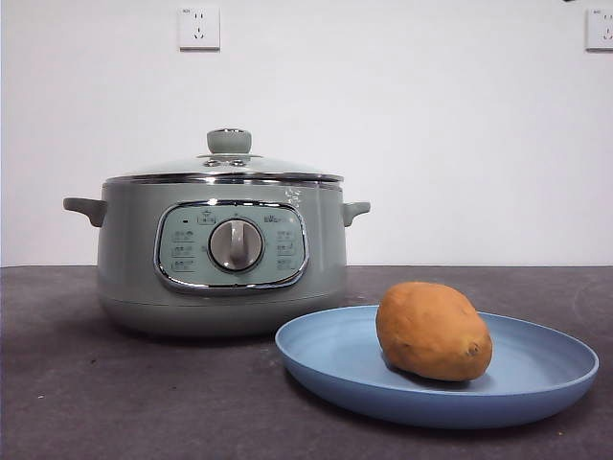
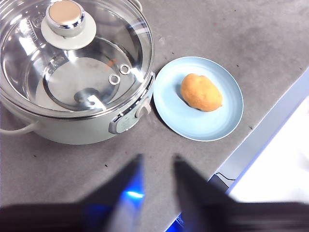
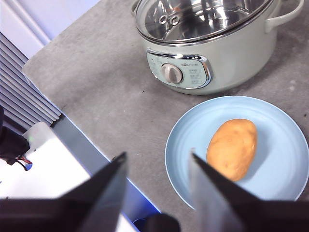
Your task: Take the potato out from the steamer,put the potato on the plate,close the lid
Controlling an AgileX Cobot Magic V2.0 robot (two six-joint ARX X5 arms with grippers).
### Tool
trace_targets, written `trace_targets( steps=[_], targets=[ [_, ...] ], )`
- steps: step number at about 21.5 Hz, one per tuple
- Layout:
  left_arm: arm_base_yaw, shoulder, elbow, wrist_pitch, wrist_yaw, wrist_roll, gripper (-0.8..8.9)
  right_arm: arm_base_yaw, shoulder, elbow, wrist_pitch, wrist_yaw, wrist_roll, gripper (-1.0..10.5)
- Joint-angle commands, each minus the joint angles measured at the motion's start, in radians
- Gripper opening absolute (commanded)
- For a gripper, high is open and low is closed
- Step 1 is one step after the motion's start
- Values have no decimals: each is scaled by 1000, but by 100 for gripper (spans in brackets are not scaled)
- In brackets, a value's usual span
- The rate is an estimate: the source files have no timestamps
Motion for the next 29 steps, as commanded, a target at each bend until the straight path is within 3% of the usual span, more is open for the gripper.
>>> trace_targets(
  steps=[1,16,22,26,29],
  targets=[
    [-2,0,-5,1,3,-6,-4,1,-1,6,4,5,5,1],
    [-2,0,-5,12,-2,7,-4,1,-1,6,4,5,5,1],
    [138,-108,-50,481,11,70,-4,1,-2,6,0,5,5,1],
    [261,-309,-349,948,50,69,-4,1,-2,6,-3,5,5,1],
    [320,-436,-555,1113,48,69,-4,1,-2,6,-3,5,5,1]
  ],
)
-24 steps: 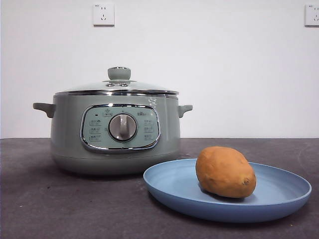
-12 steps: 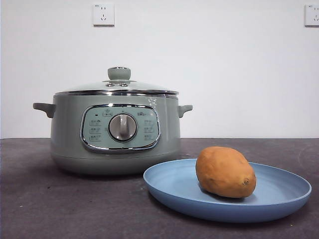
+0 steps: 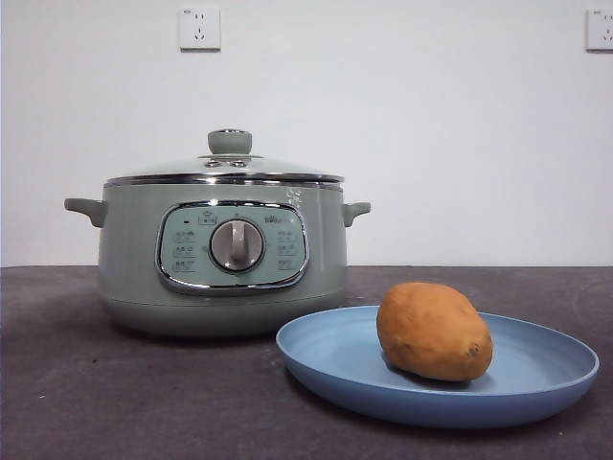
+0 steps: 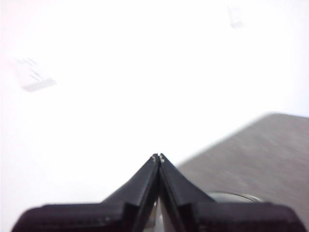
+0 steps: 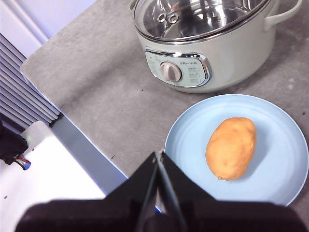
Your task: Take the potato out from the steamer,put the potato on the plate,close the lid
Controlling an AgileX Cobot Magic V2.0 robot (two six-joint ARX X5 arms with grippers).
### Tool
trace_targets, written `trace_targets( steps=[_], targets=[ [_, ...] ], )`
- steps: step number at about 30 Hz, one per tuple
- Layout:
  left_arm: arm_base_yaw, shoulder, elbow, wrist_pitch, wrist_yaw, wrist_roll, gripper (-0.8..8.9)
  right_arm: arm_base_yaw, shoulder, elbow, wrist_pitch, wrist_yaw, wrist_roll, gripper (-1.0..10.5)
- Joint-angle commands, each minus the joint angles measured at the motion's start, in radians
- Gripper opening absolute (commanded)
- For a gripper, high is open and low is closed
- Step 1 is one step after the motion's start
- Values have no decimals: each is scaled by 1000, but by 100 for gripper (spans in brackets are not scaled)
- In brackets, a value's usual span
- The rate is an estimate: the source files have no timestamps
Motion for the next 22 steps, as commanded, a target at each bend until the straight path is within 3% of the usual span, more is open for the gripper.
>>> trace_targets(
  steps=[1,5,10,22],
  targets=[
    [47,-105,-193,122,3,14,-4,1,-1,6,4,3,5,1],
    [86,-238,-405,211,-22,7,-4,1,-1,6,4,3,5,1],
    [109,-396,-637,266,-109,-62,-4,1,-1,6,4,3,5,1],
    [117,-603,-947,275,-324,-217,-4,1,-1,6,4,3,5,1]
  ],
)
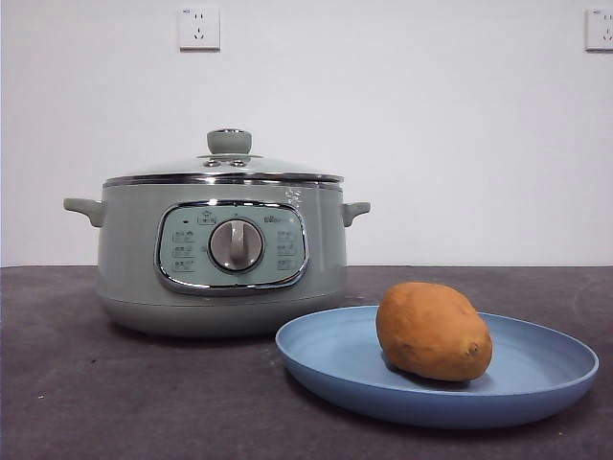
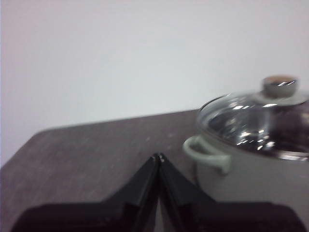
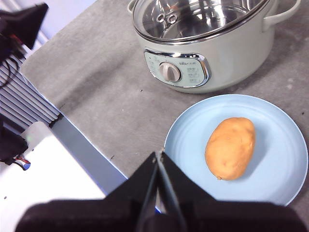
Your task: Take the potato out from the steamer,put the potato on the plate,close the lid
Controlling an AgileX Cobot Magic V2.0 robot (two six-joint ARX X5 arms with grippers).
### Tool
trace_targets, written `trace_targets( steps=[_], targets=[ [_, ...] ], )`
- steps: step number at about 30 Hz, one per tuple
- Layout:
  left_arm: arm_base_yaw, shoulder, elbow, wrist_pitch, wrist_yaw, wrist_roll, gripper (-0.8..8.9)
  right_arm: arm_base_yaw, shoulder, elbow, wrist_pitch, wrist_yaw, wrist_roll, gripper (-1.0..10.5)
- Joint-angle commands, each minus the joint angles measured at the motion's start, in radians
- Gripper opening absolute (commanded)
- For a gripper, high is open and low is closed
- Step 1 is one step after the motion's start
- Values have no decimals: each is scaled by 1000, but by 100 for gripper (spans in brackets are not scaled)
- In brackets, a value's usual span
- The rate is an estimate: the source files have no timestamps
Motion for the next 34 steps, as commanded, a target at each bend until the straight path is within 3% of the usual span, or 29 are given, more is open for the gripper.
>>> trace_targets(
  steps=[1,21,34],
  targets=[
    [3,-29,-46,17,-47,-63,-4,1,-1,6,4,3,5,1],
    [3,-98,-93,-224,-68,-82,-4,1,-1,6,2,3,5,1],
    [3,-98,-93,-227,-68,-82,-4,1,-1,6,2,3,5,1]
  ],
)
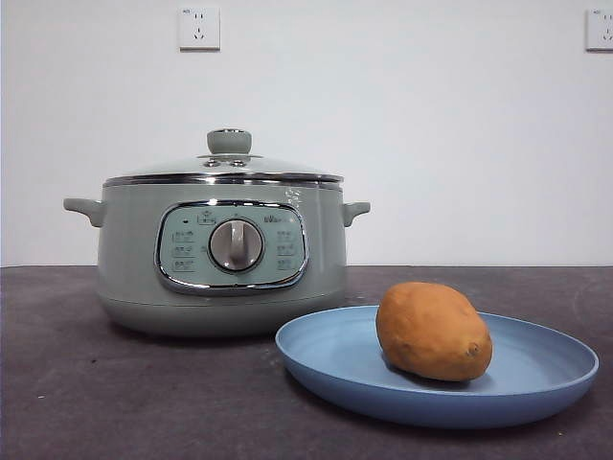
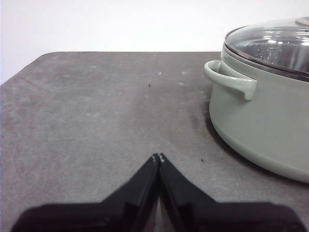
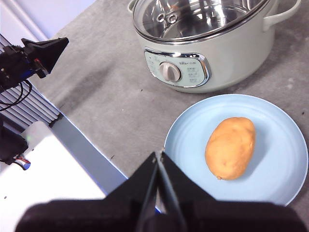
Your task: Take the potato out from the steamer,put the potato on the plate,close the lid
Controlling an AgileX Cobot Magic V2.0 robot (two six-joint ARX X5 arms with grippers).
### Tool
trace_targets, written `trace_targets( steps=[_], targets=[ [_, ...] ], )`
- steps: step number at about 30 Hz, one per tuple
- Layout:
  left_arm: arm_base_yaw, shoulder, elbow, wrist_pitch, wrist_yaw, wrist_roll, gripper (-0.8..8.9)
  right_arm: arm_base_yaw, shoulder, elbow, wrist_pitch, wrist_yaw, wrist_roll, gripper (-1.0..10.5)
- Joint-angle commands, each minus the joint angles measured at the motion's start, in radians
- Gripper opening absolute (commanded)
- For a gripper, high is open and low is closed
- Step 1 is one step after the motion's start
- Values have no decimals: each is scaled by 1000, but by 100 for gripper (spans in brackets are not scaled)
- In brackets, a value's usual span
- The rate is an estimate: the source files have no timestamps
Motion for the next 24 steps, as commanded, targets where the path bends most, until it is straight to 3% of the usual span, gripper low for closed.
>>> trace_targets(
  steps=[1,12,14,17,24],
  targets=[
    [3,-3,-15,4,0,-7,-4,1,-1,6,2,3,6,1],
    [3,-3,-15,4,0,-7,-4,-1,-6,6,-2,3,3,1],
    [3,-3,-15,4,0,-7,-4,-22,-26,6,-5,28,-52,1],
    [3,-3,-15,4,0,-7,-4,-109,-68,4,-1,24,-89,1],
    [3,-3,-15,4,0,-7,-4,-433,-208,-93,113,23,-109,1]
  ],
)
